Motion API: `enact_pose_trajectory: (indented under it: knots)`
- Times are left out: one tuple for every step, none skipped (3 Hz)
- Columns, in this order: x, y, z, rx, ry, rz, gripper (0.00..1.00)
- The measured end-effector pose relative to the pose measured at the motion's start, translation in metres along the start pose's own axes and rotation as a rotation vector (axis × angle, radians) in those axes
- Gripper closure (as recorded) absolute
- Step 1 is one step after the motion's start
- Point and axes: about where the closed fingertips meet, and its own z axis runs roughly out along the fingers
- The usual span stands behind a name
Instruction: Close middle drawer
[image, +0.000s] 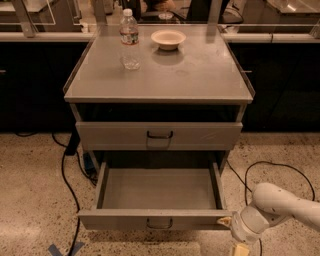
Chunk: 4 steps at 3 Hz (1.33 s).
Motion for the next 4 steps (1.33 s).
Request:
enact_pose_trajectory:
  knots:
    - [-0.014,-0.013,-0.007,-0.002,-0.003,-0.003,0.0]
    - [-0.021,-0.024,-0.006,-0.003,-0.026,0.015,0.0]
    - [-0.023,-0.032,0.0,-0.007,-0.06,0.042,0.0]
    - [-0.026,-0.043,0.012,-0.016,-0.106,0.074,0.0]
